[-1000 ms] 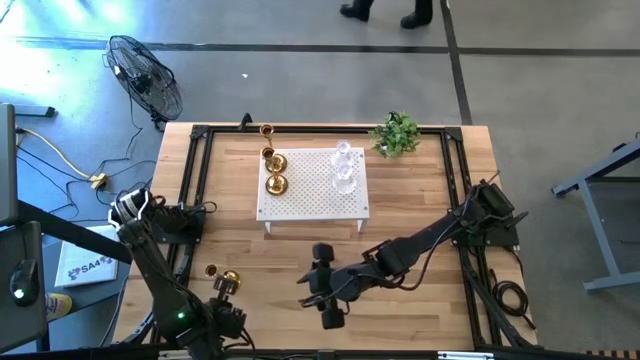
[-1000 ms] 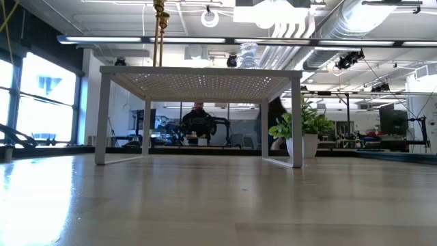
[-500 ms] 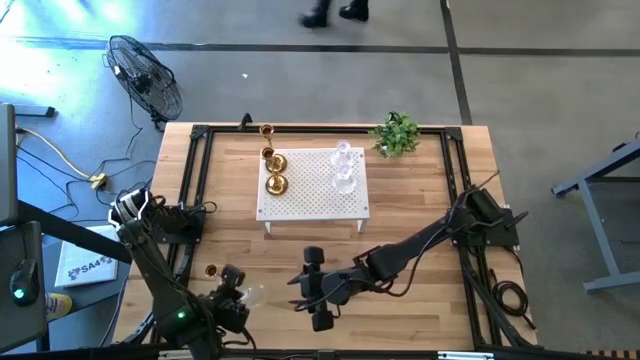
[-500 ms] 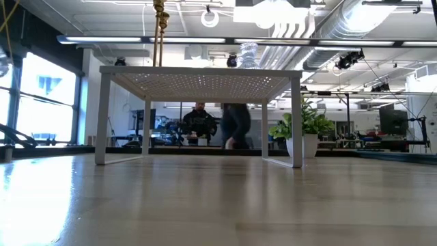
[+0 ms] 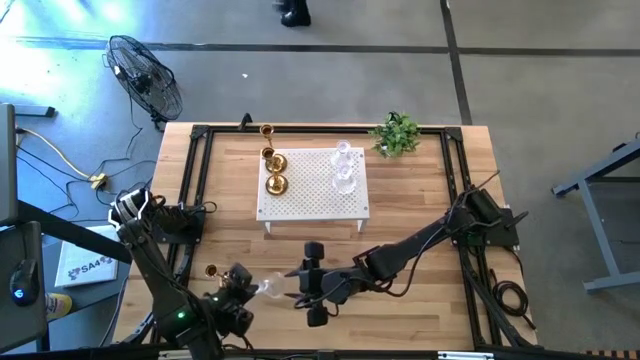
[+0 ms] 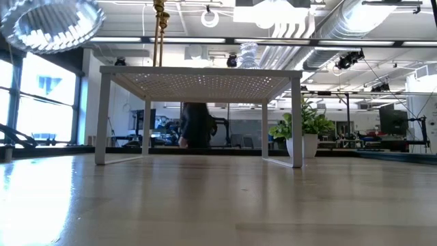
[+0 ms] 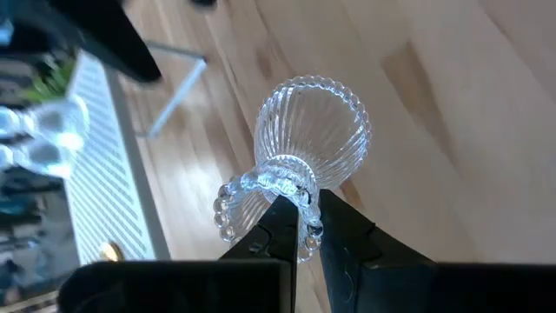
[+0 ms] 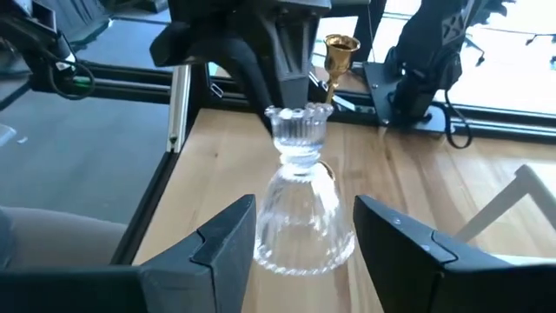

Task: Pick & Place candle stick holders
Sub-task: Put the transparent glass candle holder on the shelf aligned with the other transparent glass candle holders

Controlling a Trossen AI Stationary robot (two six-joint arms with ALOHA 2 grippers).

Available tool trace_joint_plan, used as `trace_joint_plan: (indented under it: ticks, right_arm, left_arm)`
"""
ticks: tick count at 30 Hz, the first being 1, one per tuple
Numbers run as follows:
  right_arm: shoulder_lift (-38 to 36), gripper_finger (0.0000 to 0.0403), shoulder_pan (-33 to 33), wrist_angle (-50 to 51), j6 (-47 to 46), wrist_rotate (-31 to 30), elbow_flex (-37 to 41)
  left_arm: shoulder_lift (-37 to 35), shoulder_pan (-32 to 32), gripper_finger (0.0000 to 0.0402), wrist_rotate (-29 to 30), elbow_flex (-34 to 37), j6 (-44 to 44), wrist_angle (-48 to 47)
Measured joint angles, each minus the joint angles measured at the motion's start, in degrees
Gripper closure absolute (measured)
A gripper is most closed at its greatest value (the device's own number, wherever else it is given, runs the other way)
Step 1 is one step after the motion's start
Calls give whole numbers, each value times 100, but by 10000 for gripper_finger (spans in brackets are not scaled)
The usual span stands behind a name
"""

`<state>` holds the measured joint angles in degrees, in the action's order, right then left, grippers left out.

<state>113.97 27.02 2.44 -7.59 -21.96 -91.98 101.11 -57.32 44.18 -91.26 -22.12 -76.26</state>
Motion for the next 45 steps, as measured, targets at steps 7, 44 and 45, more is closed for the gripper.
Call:
trace_joint_plan:
  ticks: [7,44,45]
  right_arm:
    - [0,214,-16,-17,54,-45,0]
    - [149,214,-44,28,57,518,2]
    - [149,214,-45,28,89,567,2]
  left_arm:
    - [-2,0,383,544,2,816,539]
    - [-2,638,384,757,11,3240,2253]
    - [0,638,384,754,11,3240,2260]
